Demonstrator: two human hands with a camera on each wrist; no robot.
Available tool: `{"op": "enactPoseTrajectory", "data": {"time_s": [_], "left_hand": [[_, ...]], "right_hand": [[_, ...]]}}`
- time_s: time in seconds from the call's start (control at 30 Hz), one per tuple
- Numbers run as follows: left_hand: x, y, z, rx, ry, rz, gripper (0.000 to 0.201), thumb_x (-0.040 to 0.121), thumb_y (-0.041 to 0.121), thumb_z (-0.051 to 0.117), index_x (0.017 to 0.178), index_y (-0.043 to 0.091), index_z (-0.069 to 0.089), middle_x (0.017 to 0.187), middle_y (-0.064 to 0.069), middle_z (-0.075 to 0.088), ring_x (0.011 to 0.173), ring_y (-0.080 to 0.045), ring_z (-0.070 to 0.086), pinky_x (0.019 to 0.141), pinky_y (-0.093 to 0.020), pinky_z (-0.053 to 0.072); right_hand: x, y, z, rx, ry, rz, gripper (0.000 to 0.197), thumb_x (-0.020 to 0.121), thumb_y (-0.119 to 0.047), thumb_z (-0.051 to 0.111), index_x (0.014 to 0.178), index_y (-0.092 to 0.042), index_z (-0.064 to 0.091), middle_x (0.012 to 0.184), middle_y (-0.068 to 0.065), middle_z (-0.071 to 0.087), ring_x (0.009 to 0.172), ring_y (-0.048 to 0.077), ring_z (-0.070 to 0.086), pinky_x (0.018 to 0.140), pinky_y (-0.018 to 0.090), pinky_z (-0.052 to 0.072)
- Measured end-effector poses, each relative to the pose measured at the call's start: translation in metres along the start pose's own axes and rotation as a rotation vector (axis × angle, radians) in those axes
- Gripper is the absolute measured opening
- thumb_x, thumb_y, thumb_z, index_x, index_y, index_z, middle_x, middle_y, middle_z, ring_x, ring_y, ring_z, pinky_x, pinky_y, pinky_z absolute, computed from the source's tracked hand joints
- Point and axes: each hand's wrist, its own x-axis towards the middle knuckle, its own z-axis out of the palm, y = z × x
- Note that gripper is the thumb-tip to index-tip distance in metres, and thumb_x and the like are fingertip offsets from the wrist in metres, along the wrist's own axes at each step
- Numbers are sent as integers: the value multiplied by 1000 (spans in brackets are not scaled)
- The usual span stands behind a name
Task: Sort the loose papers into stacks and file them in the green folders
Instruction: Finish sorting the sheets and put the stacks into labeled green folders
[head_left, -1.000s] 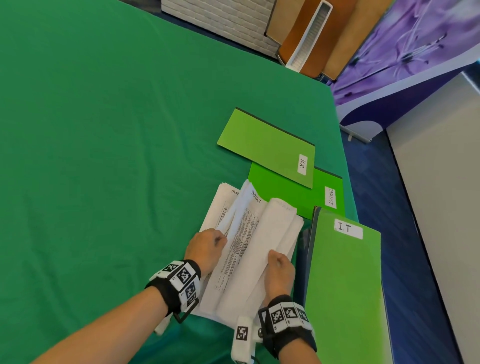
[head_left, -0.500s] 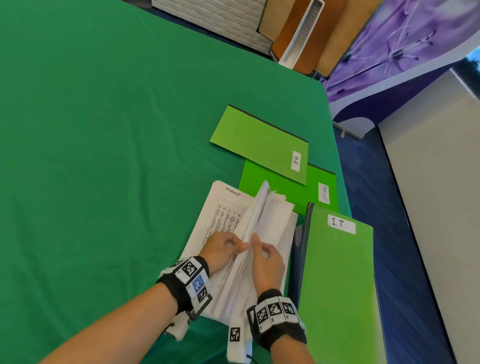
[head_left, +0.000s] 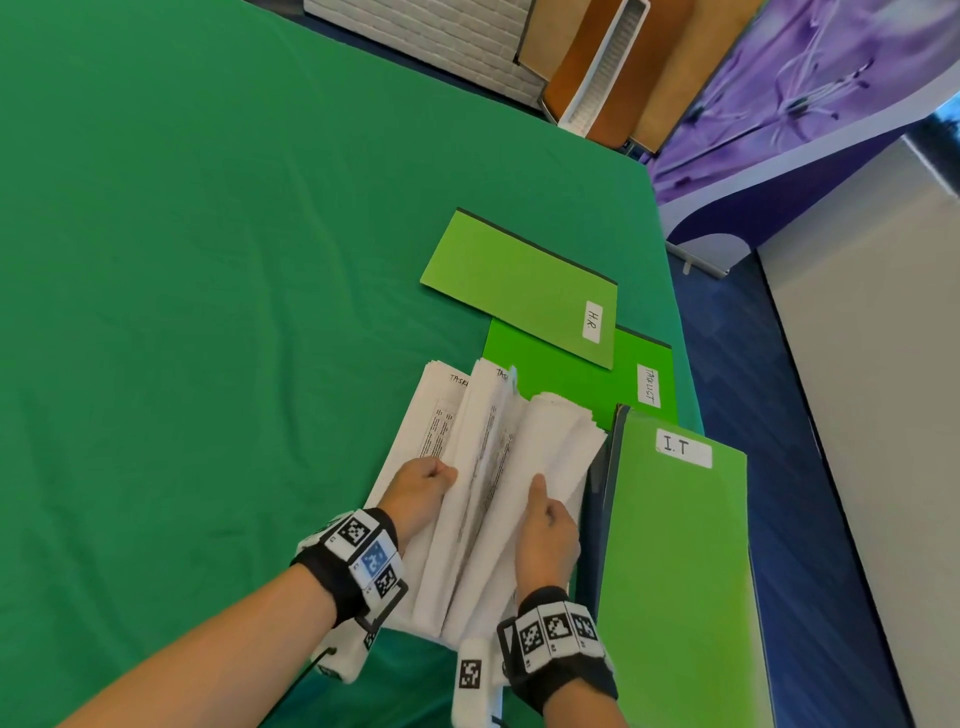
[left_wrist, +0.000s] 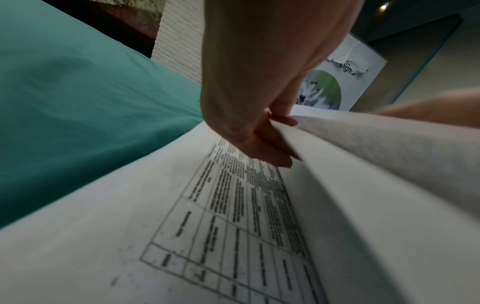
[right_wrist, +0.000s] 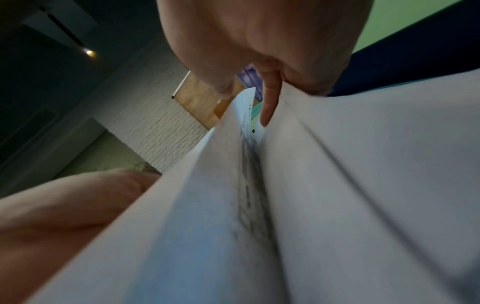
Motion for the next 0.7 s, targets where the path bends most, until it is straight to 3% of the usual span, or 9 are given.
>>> {"op": "enactPoseTrajectory", "data": {"time_s": [0.13,0.23,0.3,0.33,0.4,0.47,0.5,0.6,0.7], "left_hand": [[-10,8,10,34,-60,10,17,100,20,49,86,12,51,78,-3,52,68,-12,47,62,-26,38],[-23,21,10,-54,-277,-21,9,100,23,50,108,18,50,68,3,59,54,-9,53,53,-23,44],[-26,27,7,-178,-374,-85,22,101,24,49,122,29,44,84,0,71,66,-15,66,60,-26,54],[-25,27,4,-194,-343,-83,27,101,26,50,125,33,41,98,-3,71,76,-21,70,66,-27,56],[-17,25,-3,-1,-86,17,33,100,28,51,130,31,37,112,-4,64,92,-25,70,71,-28,56],[-2,19,-15,349,255,73,35,97,25,54,129,18,41,118,-6,58,100,-25,63,82,-33,53],[2,16,-20,489,334,41,35,96,25,56,126,12,43,120,-8,56,102,-25,59,88,-36,51],[9,8,-26,722,244,-112,41,94,31,56,123,4,44,125,-15,49,112,-29,51,96,-40,46],[10,5,-25,663,209,-137,37,94,33,55,118,5,48,119,-13,53,104,-27,55,86,-36,49]], "right_hand": [[-7,-12,3,-18,-98,-45,47,79,-68,59,97,-24,61,93,-10,62,89,10,58,82,28,45],[-7,-11,5,-80,-134,-98,53,73,-68,67,100,-22,61,97,-9,65,91,12,62,85,32,52],[-4,-6,4,-127,-124,-101,44,80,-54,69,105,-20,60,100,-3,67,93,17,63,84,33,52],[-2,-5,2,-160,-107,-106,37,85,-42,68,110,-15,59,105,3,67,97,22,63,86,32,51],[0,-2,-1,-212,-69,-130,26,92,-23,60,113,-7,57,109,13,66,99,29,62,86,32,49],[2,-1,-2,-234,-56,-146,22,94,-18,56,112,-4,56,109,15,65,94,26,60,84,32,48],[2,0,-2,-239,-65,-141,23,95,-18,56,113,-4,56,109,14,65,92,24,58,85,31,48],[0,4,3,-234,-101,-113,32,94,-22,57,121,-4,54,116,14,64,101,28,60,92,35,49],[-1,4,8,-217,-128,-90,32,94,-26,58,119,-8,54,118,12,64,99,26,59,91,34,48]]}}
